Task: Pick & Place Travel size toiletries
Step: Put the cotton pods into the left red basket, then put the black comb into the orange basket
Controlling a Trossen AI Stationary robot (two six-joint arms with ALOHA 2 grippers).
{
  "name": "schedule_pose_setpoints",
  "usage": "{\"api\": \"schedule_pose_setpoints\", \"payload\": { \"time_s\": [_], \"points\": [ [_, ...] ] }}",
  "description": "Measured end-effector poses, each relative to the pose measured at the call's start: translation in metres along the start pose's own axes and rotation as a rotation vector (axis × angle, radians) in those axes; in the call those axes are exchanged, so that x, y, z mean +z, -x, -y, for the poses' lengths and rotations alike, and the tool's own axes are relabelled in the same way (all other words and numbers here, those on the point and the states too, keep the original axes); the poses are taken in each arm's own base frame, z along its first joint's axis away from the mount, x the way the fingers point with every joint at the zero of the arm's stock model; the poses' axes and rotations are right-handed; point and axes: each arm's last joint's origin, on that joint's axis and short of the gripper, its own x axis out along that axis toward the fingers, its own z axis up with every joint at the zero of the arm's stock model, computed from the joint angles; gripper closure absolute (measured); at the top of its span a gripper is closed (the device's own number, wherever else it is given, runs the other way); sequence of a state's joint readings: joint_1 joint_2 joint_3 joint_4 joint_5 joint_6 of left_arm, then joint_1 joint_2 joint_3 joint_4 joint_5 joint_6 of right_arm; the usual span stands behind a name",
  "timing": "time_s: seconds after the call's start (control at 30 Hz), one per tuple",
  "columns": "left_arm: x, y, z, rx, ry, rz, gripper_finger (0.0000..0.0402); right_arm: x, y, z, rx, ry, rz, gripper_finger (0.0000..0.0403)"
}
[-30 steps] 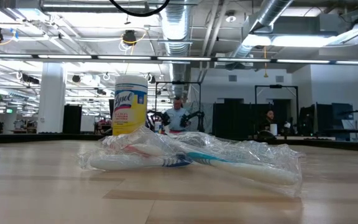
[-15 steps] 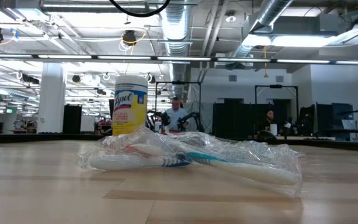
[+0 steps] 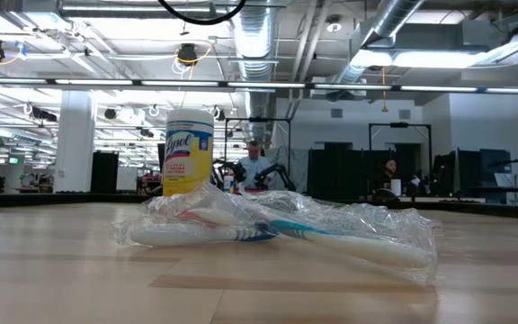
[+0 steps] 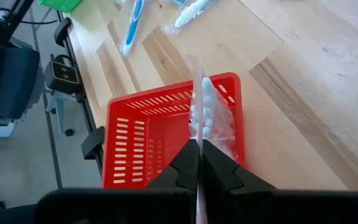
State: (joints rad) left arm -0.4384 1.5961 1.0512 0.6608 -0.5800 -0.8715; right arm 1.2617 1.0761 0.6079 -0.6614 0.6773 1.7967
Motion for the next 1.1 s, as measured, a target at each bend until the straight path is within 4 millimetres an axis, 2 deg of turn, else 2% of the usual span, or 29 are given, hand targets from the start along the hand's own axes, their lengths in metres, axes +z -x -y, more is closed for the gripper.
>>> {"api": "schedule_pose_setpoints", "payload": {
  "time_s": [0.53, 1.1],
  "points": [
    [0.000, 0.000, 0.000, 0.004, -0.001, 0.003, 0.0284, -0.010, -0.011, -0.003, -0.023, 0.019, 0.005, 0.0395],
    [0.000, 0.000, 0.000, 0.005, -0.001, 0.002, 0.0284, -0.010, -0.011, -0.002, -0.026, 0.022, 0.007, 0.0296]
  ]
}}
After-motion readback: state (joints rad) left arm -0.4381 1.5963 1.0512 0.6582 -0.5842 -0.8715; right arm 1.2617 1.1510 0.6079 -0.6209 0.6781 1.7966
